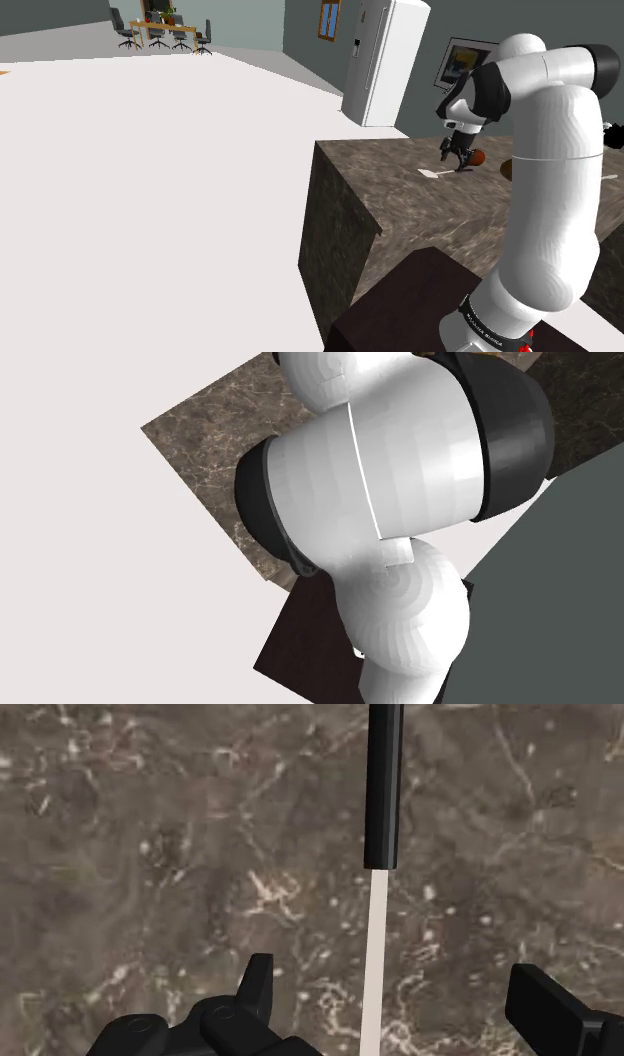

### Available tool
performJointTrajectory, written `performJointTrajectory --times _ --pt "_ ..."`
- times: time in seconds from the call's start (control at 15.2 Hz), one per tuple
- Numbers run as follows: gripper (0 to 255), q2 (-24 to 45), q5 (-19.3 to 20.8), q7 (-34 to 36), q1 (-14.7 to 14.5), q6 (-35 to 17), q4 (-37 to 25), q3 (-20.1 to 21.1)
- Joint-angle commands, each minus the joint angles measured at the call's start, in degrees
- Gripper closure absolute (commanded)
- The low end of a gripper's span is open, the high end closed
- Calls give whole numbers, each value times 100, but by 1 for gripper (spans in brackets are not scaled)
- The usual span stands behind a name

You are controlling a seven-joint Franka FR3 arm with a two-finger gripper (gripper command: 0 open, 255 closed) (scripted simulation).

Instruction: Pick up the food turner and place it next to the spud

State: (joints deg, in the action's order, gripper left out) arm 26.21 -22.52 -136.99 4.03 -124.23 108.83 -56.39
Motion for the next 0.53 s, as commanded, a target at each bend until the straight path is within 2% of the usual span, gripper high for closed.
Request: performJointTrajectory --times 0.0,0.13,0.46 --pt "0 -153 164 91 -99 211 -105 -132" --pt "0 -337 359 214 -231 470 -243 -281" --pt "0 -337 359 214 -231 470 -243 -281"
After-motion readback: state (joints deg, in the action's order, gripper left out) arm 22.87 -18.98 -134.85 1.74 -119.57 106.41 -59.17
